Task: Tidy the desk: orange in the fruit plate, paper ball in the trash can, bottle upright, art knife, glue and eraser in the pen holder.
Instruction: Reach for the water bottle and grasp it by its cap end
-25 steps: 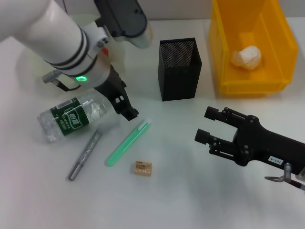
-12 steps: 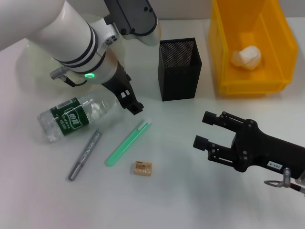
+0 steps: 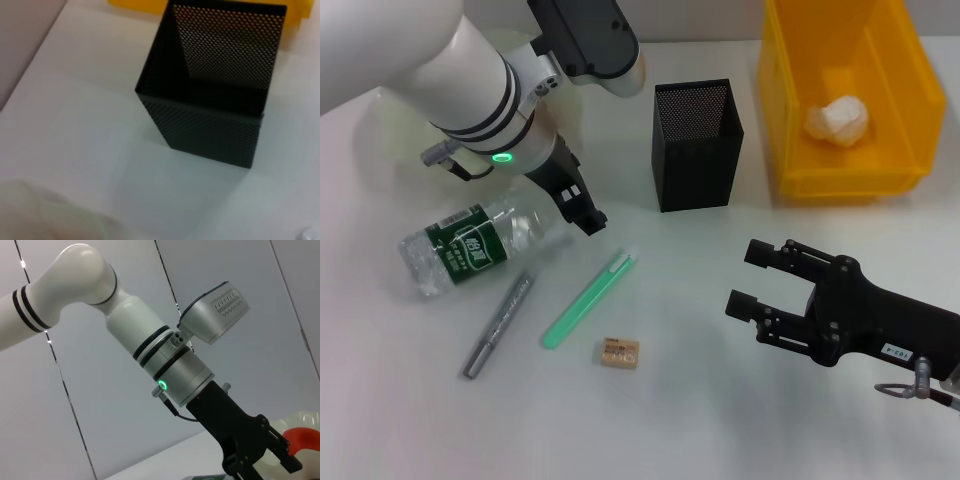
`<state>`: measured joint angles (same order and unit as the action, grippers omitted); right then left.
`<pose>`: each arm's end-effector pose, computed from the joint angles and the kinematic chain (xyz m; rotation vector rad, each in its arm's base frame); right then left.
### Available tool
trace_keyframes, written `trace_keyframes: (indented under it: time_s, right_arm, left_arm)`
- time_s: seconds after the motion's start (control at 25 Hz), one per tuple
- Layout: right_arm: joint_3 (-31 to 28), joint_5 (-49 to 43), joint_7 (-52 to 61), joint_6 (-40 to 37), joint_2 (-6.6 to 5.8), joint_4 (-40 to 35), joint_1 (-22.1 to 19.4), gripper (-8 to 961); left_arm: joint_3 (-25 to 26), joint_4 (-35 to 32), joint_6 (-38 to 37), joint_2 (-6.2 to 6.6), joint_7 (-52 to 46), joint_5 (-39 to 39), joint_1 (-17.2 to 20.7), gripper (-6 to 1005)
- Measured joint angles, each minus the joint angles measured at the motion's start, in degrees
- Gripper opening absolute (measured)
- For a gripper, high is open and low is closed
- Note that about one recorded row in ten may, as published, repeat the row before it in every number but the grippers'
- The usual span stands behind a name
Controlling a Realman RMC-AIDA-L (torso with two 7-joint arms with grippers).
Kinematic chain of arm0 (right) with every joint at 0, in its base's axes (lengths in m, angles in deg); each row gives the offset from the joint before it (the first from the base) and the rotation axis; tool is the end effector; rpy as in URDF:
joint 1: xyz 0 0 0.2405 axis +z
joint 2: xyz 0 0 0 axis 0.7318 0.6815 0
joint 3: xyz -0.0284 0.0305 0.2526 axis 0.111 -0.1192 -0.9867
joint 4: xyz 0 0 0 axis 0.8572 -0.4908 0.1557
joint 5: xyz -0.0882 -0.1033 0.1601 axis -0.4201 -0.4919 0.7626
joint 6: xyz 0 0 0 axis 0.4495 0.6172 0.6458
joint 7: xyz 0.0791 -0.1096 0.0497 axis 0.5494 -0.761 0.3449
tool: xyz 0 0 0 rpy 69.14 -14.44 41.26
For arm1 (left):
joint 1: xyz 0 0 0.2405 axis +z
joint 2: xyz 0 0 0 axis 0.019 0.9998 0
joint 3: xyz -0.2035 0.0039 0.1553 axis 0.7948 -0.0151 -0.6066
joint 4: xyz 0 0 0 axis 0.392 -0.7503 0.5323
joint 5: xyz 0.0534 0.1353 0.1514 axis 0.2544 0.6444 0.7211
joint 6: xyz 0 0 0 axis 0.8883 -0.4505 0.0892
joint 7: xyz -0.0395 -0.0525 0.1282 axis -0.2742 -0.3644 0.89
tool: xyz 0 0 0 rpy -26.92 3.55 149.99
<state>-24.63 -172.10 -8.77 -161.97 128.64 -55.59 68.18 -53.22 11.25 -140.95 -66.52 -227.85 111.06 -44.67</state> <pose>0.2821 0.2420 -0.0491 -2.5593 0.6181 1.1671 -0.1399 0.3932 -0.0584 -2.6102 -0.3124 0.6457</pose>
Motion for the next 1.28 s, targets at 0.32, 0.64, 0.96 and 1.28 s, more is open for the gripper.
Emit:
trace_keyframes:
  time_s: [0.32, 0.64, 0.96, 1.28]
  right_arm:
    - [0.0, 0.0, 0.0, 0.5, 0.00, 0.0, 0.0, 738]
    - [0.0, 0.0, 0.0, 0.6, 0.00, 0.0, 0.0, 738]
    - [-0.3, 0.0, 0.0, 0.6, 0.08, 0.0, 0.0, 738]
    - [-0.3, 0.0, 0.0, 0.7, 0.09, 0.6, 0.2, 738]
  left_arm:
    - [0.0, 2.0, 1.0, 0.00, -0.5, 1.8, -0.5, 796]
    - [0.1, 4.1, 1.4, 0.00, -1.0, 2.2, -1.2, 796]
    - [0.0, 5.1, 2.1, 0.00, -0.8, 2.2, -1.3, 796]
    - [-0.4, 5.6, 3.5, 0.00, -0.8, 2.5, -1.4, 794]
